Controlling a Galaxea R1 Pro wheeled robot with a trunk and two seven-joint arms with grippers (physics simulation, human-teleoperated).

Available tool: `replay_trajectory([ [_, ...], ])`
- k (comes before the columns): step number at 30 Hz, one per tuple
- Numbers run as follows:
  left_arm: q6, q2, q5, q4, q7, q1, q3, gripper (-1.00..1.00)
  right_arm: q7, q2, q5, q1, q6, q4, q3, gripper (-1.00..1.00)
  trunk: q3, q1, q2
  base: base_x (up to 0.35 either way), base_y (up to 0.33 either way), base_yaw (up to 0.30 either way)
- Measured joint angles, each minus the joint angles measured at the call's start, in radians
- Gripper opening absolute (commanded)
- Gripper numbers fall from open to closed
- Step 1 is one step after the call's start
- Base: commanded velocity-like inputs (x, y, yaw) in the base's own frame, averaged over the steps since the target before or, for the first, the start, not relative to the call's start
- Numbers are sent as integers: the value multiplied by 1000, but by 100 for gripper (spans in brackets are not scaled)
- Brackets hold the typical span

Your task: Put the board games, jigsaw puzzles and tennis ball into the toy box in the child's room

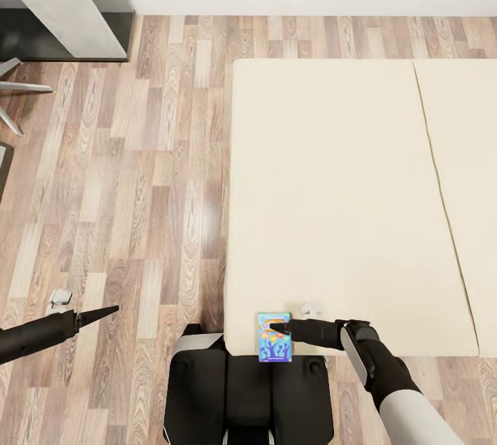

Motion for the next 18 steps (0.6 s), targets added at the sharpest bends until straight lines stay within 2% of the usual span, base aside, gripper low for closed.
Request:
replay_trajectory([
  [18,0,0,0,0,0,0,0,100,0,-2,-4,1,0,1,-1,100,0,0,0,0,0,0],
])
